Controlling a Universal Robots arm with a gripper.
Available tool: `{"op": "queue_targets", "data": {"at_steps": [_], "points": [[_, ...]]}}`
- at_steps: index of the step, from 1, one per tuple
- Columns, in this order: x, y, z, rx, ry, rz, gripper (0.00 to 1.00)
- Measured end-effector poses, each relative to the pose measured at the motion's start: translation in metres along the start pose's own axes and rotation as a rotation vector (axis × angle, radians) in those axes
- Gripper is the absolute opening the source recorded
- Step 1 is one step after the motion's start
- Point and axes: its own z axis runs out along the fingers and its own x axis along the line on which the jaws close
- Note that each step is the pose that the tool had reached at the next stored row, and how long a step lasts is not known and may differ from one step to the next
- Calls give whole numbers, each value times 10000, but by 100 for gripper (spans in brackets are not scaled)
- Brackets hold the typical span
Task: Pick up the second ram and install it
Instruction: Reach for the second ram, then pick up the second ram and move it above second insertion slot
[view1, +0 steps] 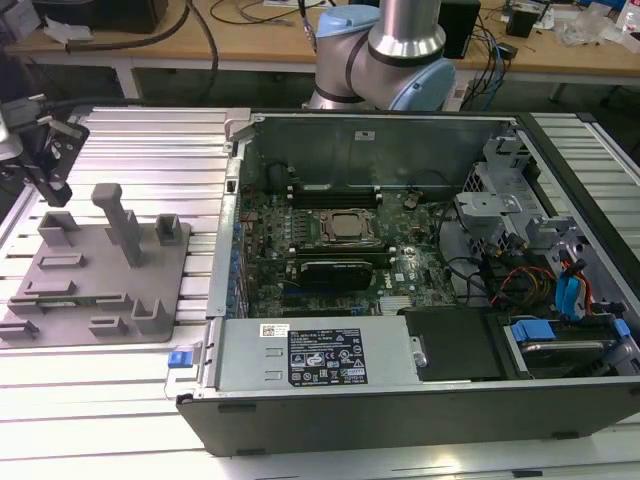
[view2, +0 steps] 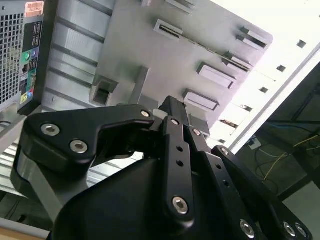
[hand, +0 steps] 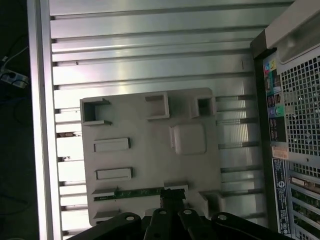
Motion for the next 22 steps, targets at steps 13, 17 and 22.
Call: {"op": "queue_targets", "data": {"at_steps": [13, 17, 22], "points": [[177, -209, 192, -7, 1, -1, 8], [179, -209, 192, -8, 2, 1, 8], [179, -209, 192, -11, 1, 1, 8]]}}
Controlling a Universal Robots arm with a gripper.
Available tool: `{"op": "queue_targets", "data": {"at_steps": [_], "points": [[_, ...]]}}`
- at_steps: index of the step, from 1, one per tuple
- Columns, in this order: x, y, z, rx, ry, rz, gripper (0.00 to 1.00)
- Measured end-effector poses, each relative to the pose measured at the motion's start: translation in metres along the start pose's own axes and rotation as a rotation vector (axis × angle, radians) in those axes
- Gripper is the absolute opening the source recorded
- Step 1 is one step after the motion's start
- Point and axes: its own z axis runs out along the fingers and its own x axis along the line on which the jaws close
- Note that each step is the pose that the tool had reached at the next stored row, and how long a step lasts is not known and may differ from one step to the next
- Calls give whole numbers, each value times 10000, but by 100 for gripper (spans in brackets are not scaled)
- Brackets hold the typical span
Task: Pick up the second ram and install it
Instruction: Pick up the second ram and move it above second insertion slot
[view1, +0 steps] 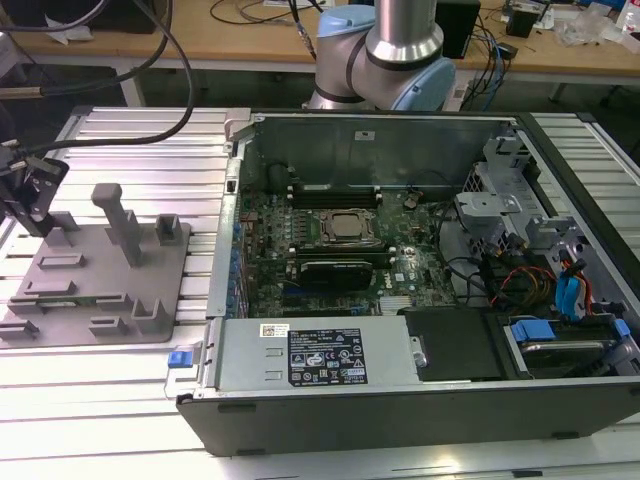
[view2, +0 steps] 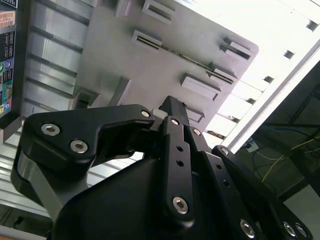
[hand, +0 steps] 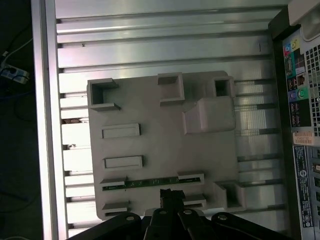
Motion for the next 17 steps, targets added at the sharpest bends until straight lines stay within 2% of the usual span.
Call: {"op": "queue_targets", "data": {"at_steps": [6, 10, 13, 17], "points": [[3, -1, 2, -5, 5, -115, 8], [21, -2, 11, -26, 50, -1068, 8], [29, -3, 17, -45, 92, -1967, 8], [30, -3, 18, -63, 127, -2725, 8]]}}
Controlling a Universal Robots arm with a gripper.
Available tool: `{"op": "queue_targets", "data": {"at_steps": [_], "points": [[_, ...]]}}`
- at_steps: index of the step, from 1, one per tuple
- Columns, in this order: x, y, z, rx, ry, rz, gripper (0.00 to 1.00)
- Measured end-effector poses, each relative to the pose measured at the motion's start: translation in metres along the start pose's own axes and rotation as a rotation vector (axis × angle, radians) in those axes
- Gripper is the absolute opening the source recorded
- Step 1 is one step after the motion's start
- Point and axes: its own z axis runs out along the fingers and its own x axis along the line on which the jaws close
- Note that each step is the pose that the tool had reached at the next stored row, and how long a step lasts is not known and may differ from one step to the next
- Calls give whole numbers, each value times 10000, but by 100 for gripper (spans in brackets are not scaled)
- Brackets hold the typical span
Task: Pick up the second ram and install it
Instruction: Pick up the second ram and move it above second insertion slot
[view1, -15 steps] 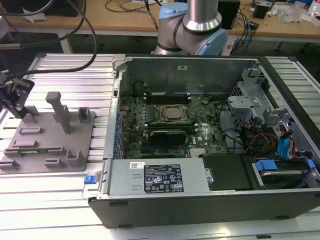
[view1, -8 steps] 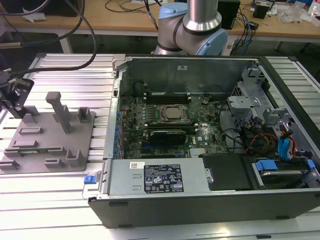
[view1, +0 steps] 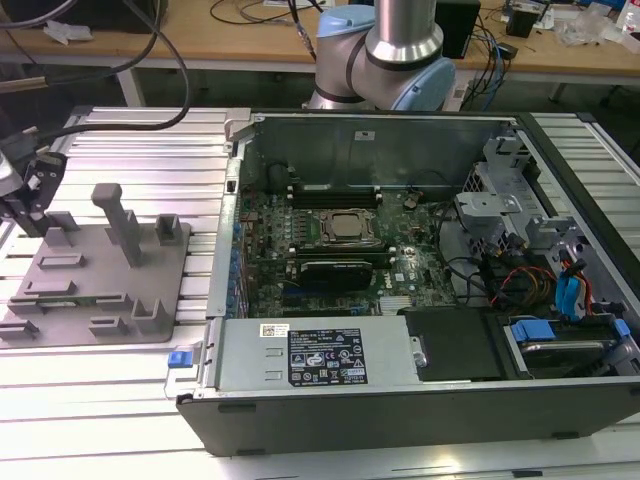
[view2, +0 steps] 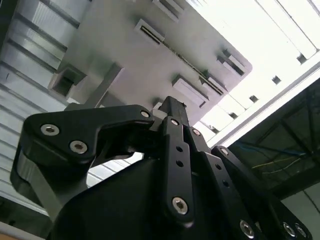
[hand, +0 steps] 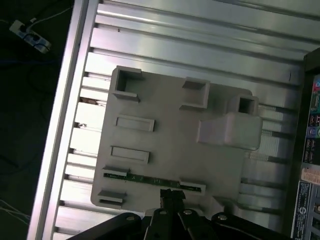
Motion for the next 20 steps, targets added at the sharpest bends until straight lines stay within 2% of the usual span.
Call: {"op": "queue_targets", "data": {"at_steps": [2, 11, 13, 15, 20], "points": [[0, 0, 1, -12, 21, -494, 8], [0, 0, 1, -98, 194, -4230, 8], [0, 0, 1, -112, 221, -4823, 8], [0, 0, 1, -121, 240, -5225, 8], [0, 0, 2, -166, 330, -7173, 8]]}}
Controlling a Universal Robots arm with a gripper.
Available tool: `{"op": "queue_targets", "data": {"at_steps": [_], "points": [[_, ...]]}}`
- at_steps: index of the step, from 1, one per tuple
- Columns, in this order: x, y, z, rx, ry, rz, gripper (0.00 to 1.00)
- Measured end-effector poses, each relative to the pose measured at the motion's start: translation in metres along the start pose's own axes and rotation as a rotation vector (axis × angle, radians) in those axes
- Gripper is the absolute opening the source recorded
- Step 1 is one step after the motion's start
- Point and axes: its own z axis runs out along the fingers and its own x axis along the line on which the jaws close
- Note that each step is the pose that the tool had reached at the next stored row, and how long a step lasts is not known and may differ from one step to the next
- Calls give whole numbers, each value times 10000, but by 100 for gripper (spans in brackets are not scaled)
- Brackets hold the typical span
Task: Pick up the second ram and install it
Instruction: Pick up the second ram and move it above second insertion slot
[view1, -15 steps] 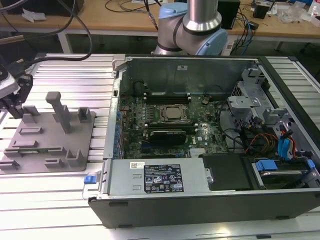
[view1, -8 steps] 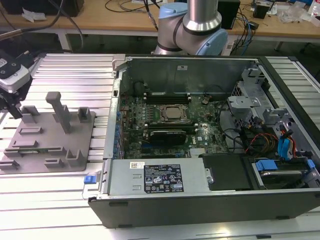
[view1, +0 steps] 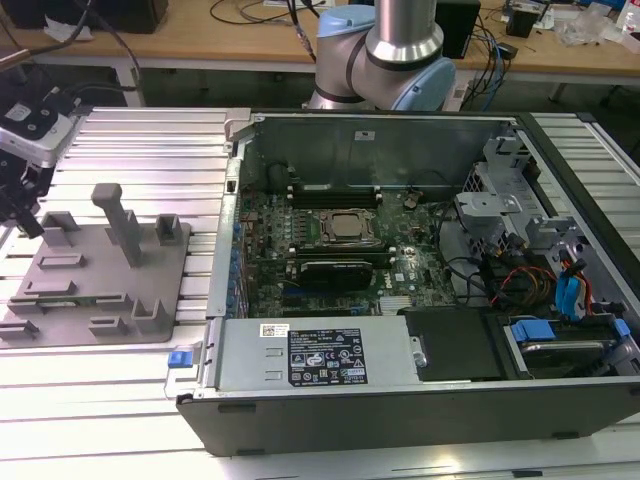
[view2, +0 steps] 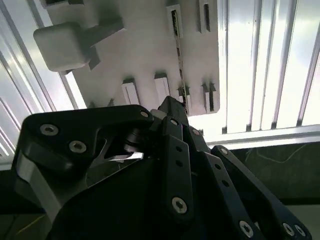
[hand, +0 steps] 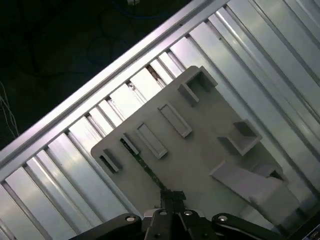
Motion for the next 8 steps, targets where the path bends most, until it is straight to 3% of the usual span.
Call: {"op": "queue_targets", "data": {"at_steps": [6, 8], "points": [[0, 0, 2, -50, 99, -2139, 8], [0, -1, 3, -58, 115, -2488, 8]]}}
